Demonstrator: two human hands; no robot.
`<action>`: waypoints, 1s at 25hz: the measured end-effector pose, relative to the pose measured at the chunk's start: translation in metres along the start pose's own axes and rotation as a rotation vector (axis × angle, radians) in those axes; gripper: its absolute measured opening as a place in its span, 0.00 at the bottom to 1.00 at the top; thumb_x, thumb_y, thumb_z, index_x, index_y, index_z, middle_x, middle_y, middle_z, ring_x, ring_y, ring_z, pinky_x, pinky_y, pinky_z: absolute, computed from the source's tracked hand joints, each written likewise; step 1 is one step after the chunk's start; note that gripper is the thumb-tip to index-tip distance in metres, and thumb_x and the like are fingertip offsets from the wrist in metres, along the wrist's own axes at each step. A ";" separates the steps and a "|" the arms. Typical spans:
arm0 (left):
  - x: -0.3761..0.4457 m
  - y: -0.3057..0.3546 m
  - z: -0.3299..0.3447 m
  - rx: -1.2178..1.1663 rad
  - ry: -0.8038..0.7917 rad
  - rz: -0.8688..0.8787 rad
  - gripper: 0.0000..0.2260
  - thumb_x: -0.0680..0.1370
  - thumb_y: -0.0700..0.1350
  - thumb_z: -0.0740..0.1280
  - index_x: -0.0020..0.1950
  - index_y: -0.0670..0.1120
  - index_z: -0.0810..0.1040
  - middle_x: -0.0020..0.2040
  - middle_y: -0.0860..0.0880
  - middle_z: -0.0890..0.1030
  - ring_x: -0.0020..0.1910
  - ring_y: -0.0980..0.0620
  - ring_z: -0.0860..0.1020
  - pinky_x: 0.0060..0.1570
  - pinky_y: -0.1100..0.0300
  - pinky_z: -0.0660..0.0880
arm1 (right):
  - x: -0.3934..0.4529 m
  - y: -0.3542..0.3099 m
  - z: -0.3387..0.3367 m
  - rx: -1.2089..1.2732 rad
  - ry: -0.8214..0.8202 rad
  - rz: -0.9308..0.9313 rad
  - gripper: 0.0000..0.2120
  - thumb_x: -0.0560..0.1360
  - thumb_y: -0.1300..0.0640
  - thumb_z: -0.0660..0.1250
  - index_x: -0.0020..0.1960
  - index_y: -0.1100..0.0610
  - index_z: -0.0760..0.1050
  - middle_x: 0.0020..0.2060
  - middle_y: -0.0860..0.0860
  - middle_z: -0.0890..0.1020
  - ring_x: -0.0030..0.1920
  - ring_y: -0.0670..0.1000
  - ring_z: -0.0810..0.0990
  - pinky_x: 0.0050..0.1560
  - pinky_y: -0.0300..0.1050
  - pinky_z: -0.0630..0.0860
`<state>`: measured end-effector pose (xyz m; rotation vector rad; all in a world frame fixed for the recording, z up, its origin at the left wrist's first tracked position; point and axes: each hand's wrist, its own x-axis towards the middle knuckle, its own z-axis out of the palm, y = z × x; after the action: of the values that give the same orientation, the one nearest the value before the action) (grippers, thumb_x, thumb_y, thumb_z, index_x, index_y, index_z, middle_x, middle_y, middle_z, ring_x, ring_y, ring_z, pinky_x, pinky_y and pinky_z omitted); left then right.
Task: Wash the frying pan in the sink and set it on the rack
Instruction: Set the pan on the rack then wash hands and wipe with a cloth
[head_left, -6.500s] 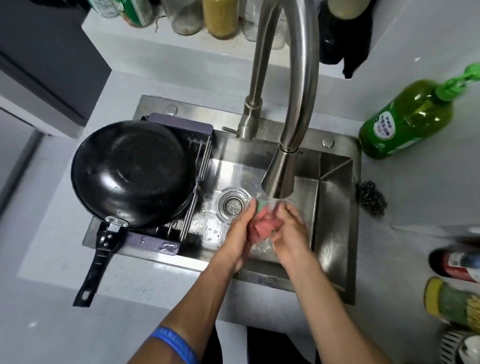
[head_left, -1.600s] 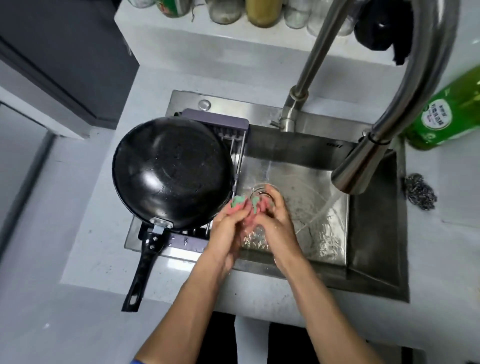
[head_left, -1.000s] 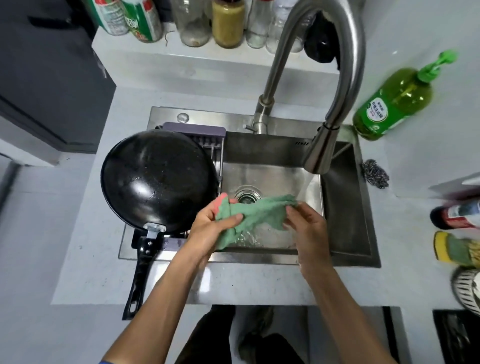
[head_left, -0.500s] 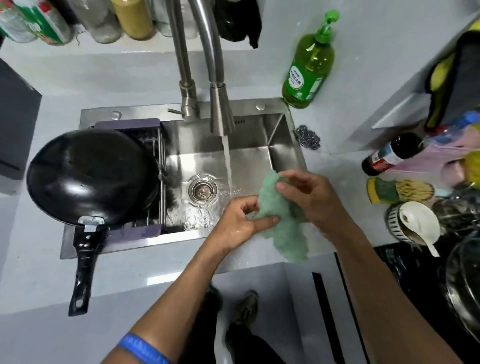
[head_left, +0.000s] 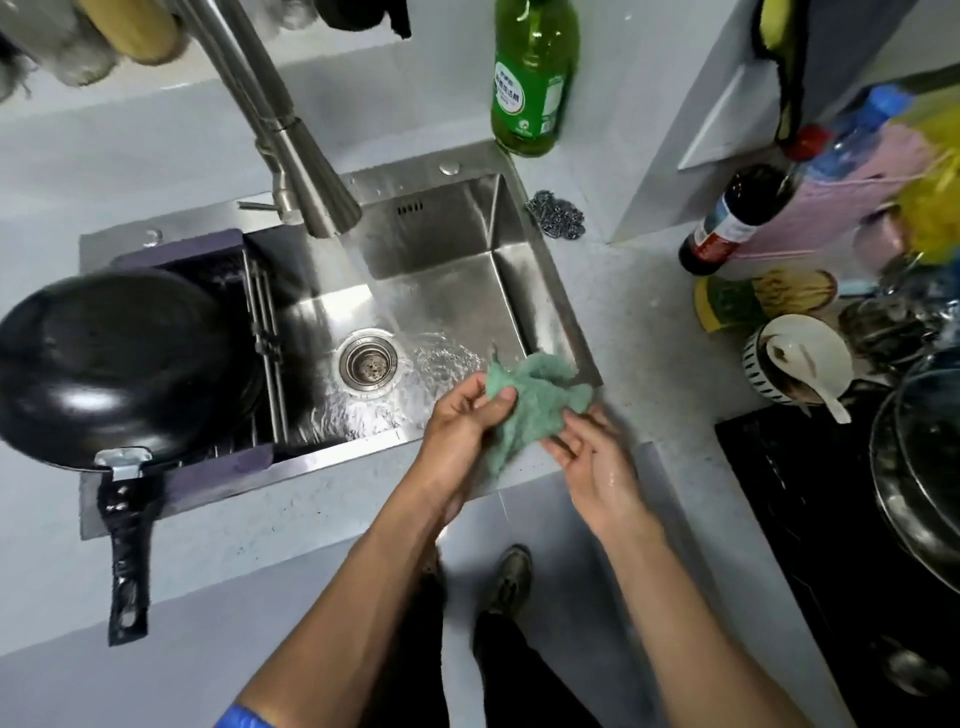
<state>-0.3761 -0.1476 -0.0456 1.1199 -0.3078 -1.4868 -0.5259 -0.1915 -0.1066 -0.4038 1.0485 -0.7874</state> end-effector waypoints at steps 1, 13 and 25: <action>-0.002 -0.002 0.000 0.066 0.029 0.012 0.06 0.79 0.37 0.64 0.47 0.45 0.80 0.49 0.43 0.82 0.44 0.50 0.80 0.42 0.60 0.78 | 0.002 -0.004 -0.005 -0.022 0.012 -0.017 0.09 0.70 0.61 0.68 0.46 0.52 0.84 0.51 0.53 0.85 0.54 0.51 0.83 0.55 0.45 0.78; -0.008 0.006 0.003 0.455 -0.008 0.141 0.14 0.73 0.27 0.67 0.50 0.44 0.72 0.33 0.61 0.75 0.33 0.64 0.73 0.36 0.72 0.70 | -0.011 -0.036 -0.031 -0.331 -0.039 -0.190 0.16 0.75 0.66 0.67 0.59 0.52 0.79 0.53 0.49 0.84 0.54 0.52 0.82 0.50 0.40 0.78; -0.024 -0.065 0.032 0.185 0.434 -0.304 0.05 0.73 0.37 0.73 0.46 0.42 0.79 0.34 0.46 0.79 0.27 0.53 0.73 0.25 0.65 0.68 | 0.018 -0.115 0.013 -1.584 0.027 -0.670 0.13 0.73 0.55 0.73 0.55 0.50 0.73 0.42 0.48 0.79 0.40 0.52 0.78 0.35 0.39 0.69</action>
<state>-0.4445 -0.1211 -0.0664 1.6593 0.0315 -1.4475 -0.5533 -0.2824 -0.0381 -2.1658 1.4170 -0.3514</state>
